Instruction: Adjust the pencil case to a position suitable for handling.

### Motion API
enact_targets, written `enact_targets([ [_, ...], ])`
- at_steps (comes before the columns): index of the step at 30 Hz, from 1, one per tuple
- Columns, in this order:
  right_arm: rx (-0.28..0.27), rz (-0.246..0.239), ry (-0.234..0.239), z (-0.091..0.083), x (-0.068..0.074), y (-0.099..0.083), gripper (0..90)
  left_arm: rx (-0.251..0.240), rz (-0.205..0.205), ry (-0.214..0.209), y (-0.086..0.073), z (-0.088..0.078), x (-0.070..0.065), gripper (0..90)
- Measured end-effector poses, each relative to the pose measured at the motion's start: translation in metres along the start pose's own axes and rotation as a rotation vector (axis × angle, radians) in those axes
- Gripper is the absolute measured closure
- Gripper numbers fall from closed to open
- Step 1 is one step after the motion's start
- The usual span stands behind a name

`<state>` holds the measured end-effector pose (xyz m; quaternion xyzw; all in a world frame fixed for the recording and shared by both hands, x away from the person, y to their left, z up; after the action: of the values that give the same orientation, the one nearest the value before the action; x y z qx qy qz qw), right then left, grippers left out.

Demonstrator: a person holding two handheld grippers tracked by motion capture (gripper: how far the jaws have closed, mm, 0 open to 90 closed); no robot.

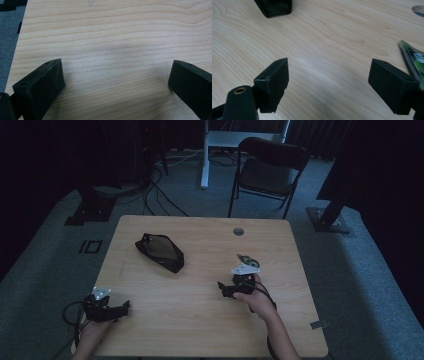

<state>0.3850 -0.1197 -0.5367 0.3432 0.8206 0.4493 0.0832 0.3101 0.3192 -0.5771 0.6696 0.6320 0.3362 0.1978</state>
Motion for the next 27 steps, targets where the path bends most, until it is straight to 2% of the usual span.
enact_targets([
  [8,0.004,-0.04,0.027,0.017,0.011,0.015,16.6,0.0,0.0,0.0,0.0,0.0,0.0,0.5],
  [12,0.004,-0.061,0.021,0.025,0.015,0.022,18.9,0.0,0.0,0.0,0.0,0.0,0.0,0.5],
  [27,-0.019,-0.078,0.079,0.049,0.028,0.045,18.9,0.0,0.0,0.0,0.0,0.0,0.0,0.5],
])
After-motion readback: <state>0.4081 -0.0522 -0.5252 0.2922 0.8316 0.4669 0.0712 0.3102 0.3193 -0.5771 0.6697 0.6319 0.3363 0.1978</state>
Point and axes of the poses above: each handheld gripper's, and its own axes: z roughly forward along the jaws, y roughly out of its top, x roughly to its left, the point moved 4 cm from there along z, roughly forward along the jaws, and after that the axes turned 15 degrees about y, right-handed, at the moved point
